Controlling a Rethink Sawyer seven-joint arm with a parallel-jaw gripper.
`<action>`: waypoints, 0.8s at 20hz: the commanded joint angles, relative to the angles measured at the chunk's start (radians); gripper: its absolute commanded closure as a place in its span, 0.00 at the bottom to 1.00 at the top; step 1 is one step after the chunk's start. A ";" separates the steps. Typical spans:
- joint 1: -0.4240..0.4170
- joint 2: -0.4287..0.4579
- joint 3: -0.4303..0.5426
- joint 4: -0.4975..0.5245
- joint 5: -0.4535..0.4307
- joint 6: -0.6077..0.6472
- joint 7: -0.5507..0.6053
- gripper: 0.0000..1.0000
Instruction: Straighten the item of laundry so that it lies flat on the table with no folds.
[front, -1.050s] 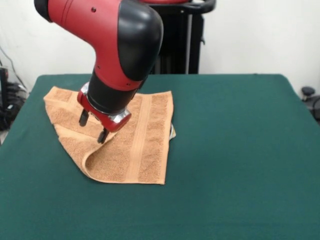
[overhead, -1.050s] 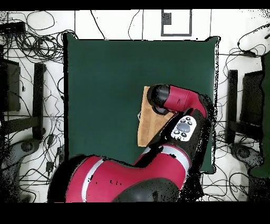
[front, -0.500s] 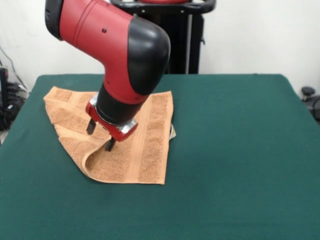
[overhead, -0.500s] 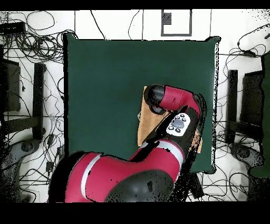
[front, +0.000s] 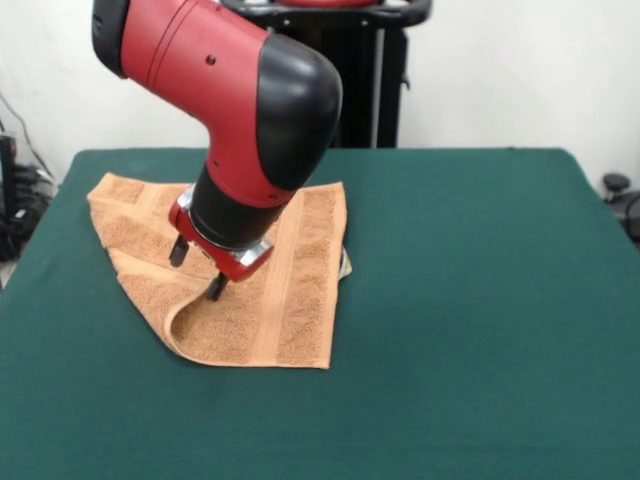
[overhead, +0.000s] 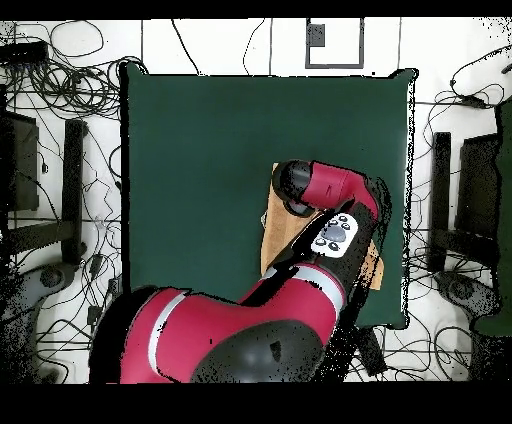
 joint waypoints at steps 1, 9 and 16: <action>0.053 -0.004 0.038 0.017 0.057 0.079 0.277 0.00; 0.053 -0.004 0.033 0.021 0.055 0.081 0.268 0.00; 0.052 0.002 0.028 0.017 0.057 0.079 0.267 0.00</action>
